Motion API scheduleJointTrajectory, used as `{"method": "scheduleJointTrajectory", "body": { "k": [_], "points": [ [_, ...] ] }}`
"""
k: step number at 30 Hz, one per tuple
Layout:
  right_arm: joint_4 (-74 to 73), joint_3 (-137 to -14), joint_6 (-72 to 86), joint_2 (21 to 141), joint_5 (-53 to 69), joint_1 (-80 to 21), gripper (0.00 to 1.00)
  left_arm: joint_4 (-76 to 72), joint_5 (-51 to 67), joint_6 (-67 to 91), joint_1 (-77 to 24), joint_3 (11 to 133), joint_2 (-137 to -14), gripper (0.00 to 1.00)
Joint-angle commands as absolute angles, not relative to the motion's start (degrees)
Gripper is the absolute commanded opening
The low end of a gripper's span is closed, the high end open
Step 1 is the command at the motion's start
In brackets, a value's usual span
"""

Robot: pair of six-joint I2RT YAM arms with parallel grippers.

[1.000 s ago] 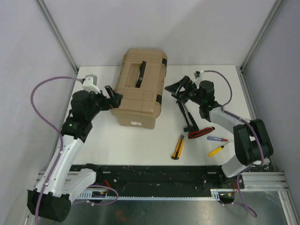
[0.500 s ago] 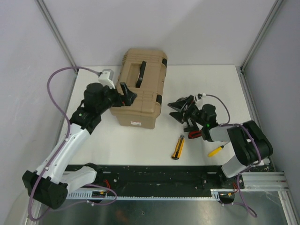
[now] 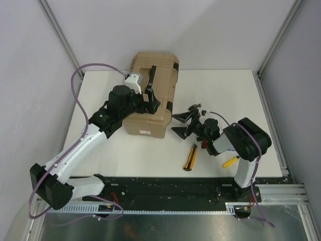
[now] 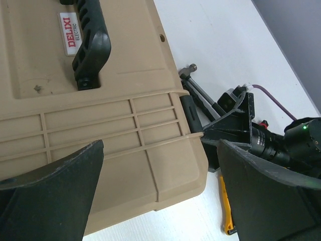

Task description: Pack the tool kit

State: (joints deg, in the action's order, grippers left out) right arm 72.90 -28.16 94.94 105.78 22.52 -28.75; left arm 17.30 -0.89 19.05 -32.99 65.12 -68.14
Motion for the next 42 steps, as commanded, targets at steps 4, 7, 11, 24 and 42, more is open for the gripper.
{"method": "scheduleJointTrajectory", "body": {
  "k": [4,7,11,24,42],
  "points": [
    [91.6,-30.7,94.8,106.0,16.3,-29.9,0.99,15.5,-1.6,17.4,-34.2,69.1,-70.1,0.99],
    [91.7,-31.8,94.4,106.0,15.7,-30.0,0.99,15.5,-2.2,18.1,-34.1,69.5,-71.3,0.99],
    [91.7,-35.1,94.5,107.9,16.1,-30.4,0.99,15.5,-6.1,18.8,-34.3,68.8,-73.5,0.99],
    [91.8,-37.7,93.6,110.7,17.1,-32.6,0.99,16.2,-5.8,21.1,-34.4,62.5,-76.8,0.99],
    [68.2,-35.4,83.0,97.2,11.2,-36.5,0.99,19.4,-8.2,17.6,-34.4,66.7,-75.1,0.99]
  ]
}}
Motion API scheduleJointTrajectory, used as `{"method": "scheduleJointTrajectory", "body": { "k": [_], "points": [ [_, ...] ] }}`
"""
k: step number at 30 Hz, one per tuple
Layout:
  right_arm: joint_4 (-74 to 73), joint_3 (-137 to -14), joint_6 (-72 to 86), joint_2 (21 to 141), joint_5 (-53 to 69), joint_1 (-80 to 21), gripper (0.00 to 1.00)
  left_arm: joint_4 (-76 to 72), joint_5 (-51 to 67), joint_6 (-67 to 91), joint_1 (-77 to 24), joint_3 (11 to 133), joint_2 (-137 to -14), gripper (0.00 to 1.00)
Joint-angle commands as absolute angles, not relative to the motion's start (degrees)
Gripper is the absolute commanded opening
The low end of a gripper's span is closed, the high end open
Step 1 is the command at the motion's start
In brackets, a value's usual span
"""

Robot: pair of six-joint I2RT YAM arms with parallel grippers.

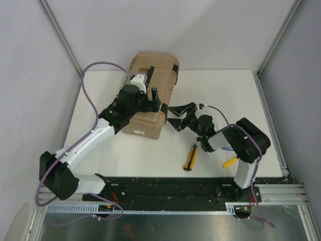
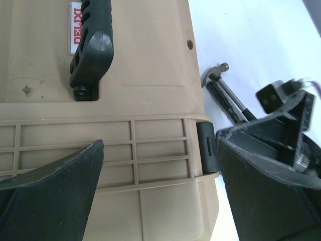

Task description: Pack the tool kit

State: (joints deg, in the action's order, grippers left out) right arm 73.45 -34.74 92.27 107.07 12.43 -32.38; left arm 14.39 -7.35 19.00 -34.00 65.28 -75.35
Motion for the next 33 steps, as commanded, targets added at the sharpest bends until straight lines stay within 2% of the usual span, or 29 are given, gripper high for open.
{"method": "scheduleJointTrajectory", "body": {
  "k": [1,5,14,17,22,29,33],
  "points": [
    [61.8,-35.5,80.3,94.2,9.4,-36.8,1.0,19.5,-8.8,16.9,-34.3,67.2,-74.2,0.99],
    [46.6,-35.6,75.0,86.7,4.8,-37.3,0.99,20.2,-10.3,14.8,-32.9,68.3,-70.3,0.99],
    [38.4,-35.3,72.2,82.2,0.2,-40.6,0.99,24.6,-10.7,13.3,-21.6,65.1,-59.9,0.99],
    [37.8,-36.1,67.0,81.7,0.0,-39.6,0.99,25.9,-12.1,14.3,-19.1,61.8,-57.5,0.99],
    [36.2,-41.9,60.8,84.7,4.7,-36.3,0.99,26.2,-2.4,19.7,-13.0,56.9,-57.4,0.99],
    [45.2,-46.7,64.8,93.8,13.2,-36.4,0.98,25.3,9.0,23.7,-11.3,53.9,-61.9,0.99],
    [49.8,-49.9,68.1,99.1,16.1,-36.7,0.92,23.6,15.1,26.2,-11.2,51.0,-61.7,1.0]
  ]
}}
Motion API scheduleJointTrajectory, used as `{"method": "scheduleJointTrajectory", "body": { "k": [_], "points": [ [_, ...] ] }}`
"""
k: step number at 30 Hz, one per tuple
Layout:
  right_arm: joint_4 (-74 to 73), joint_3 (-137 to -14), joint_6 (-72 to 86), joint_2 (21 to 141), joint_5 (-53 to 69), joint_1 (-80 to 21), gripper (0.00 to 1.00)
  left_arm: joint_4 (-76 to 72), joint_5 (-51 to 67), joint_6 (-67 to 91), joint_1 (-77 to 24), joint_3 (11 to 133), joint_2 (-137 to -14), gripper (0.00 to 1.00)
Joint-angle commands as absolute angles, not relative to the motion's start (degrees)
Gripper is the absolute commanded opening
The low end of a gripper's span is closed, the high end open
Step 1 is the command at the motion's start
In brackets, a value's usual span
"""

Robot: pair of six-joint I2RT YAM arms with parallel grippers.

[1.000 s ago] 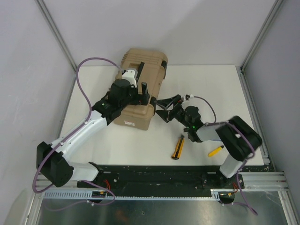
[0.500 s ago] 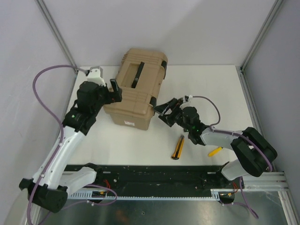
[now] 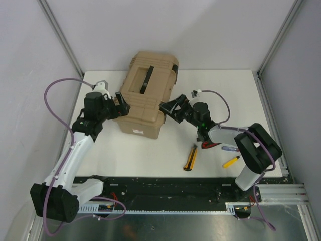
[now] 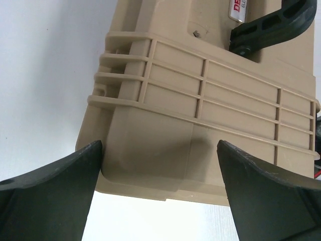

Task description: Pack the tool kit

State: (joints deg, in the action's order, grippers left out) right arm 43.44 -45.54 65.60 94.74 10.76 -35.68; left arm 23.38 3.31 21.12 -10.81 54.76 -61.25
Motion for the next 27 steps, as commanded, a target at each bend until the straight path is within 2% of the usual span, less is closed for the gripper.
{"method": "scheduleJointTrajectory", "body": {
  "k": [1,4,8,11,17,27],
  "points": [
    [50.1,-51.0,68.4,100.3,16.8,-36.7,0.89,23.2,16.0,26.9,-11.2,50.1,-61.5,0.99],
    [48.9,-55.1,67.5,102.8,17.8,-36.6,0.83,21.6,18.0,28.6,-11.2,47.8,-60.9,0.98],
    [45.9,-60.3,65.3,105.5,18.5,-35.4,0.81,20.2,19.2,29.6,-11.2,47.2,-61.1,0.97],
    [44.6,-63.0,64.8,107.1,18.3,-34.2,0.83,19.4,19.9,29.5,-11.2,47.7,-61.8,0.97],
    [44.6,-61.6,70.9,106.9,14.1,-31.8,0.98,19.4,14.6,27.5,-11.2,49.9,-61.4,0.99],
    [59.2,-49.0,90.3,109.2,10.3,-31.9,0.99,21.7,0.9,22.1,-11.2,60.6,-58.5,0.99]
  ]
}}
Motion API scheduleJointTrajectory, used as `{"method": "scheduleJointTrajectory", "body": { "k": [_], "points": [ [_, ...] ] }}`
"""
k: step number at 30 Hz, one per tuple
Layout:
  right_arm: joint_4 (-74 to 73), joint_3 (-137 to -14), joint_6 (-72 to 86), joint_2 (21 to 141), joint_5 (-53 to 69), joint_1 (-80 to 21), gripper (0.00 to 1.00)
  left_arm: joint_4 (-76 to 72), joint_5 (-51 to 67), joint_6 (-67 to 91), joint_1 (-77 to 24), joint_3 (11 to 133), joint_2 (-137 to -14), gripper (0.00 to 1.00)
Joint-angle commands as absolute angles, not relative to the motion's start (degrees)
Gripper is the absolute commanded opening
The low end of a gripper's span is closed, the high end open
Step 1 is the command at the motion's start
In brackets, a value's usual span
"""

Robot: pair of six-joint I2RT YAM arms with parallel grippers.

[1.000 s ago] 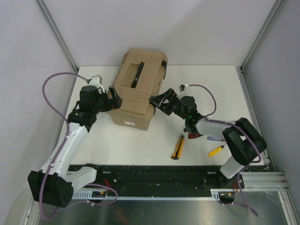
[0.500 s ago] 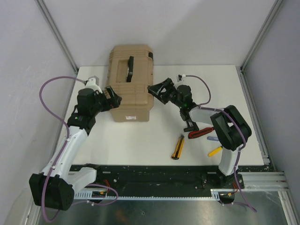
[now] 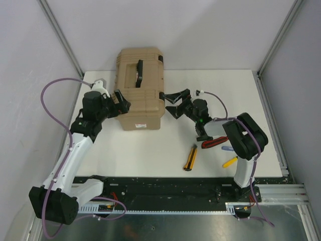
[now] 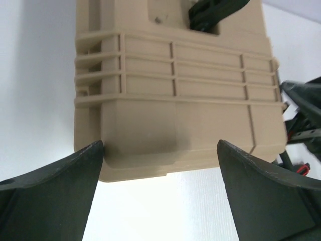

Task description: Pack the tool kit

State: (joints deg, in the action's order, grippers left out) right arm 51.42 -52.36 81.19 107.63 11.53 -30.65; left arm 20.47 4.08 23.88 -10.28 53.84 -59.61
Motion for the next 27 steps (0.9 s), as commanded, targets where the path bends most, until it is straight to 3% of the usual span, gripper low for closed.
{"method": "scheduleJointTrajectory", "body": {
  "k": [1,15,27],
  "points": [
    [59.8,-48.1,91.3,109.2,9.7,-32.2,0.99,22.0,0.6,21.8,-11.2,61.9,-58.7,1.0],
    [81.0,-45.4,104.9,119.9,5.8,-34.8,0.99,21.9,0.2,22.3,-18.5,67.2,-64.8,0.99],
    [90.9,-45.9,109.2,122.5,2.6,-34.5,0.99,20.9,-2.2,23.6,-20.5,67.0,-69.2,0.99]
  ]
}}
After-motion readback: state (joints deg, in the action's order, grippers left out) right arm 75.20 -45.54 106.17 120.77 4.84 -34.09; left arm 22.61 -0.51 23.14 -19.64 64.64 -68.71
